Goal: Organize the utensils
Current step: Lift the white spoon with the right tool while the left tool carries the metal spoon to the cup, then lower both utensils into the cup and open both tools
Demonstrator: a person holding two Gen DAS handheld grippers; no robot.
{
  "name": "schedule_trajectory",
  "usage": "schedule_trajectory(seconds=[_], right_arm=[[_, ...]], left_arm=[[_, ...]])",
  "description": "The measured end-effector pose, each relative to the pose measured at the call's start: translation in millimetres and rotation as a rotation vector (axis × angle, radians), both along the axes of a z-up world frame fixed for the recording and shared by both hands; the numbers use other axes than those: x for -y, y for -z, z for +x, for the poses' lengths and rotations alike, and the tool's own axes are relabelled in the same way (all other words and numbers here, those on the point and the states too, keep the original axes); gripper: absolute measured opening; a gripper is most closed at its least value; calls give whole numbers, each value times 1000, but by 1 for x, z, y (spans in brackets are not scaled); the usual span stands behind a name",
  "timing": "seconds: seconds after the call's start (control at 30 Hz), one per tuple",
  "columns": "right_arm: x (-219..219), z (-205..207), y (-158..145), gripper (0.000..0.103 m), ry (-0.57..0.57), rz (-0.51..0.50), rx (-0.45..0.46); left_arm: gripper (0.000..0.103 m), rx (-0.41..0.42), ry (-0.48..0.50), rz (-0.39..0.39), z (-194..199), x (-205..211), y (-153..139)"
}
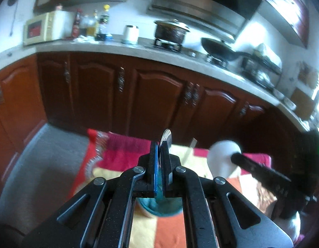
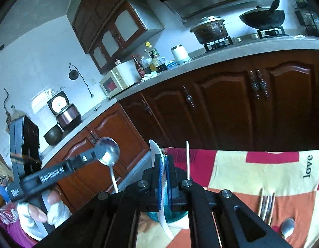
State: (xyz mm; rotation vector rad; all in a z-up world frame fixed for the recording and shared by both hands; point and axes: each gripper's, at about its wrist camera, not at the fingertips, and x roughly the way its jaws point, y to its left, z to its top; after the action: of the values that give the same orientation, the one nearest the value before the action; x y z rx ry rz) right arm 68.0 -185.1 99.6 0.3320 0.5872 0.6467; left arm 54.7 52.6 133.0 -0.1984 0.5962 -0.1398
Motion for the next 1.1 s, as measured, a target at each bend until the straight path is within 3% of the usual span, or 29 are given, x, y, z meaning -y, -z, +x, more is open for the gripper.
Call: schedule_trajectory(seconds=[0.33,0.8,1.1], right_arm=[[-30,29,20,3,15,-25,-1],[-28,28,58,3,19,-39,-64],[-21,12,75,3,9,-99,-106]], left_arm=[[1,67,-106,126,29,-8,16],[1,86,-134,306,38,26,70],[2,34,-120,313,34,34,94]])
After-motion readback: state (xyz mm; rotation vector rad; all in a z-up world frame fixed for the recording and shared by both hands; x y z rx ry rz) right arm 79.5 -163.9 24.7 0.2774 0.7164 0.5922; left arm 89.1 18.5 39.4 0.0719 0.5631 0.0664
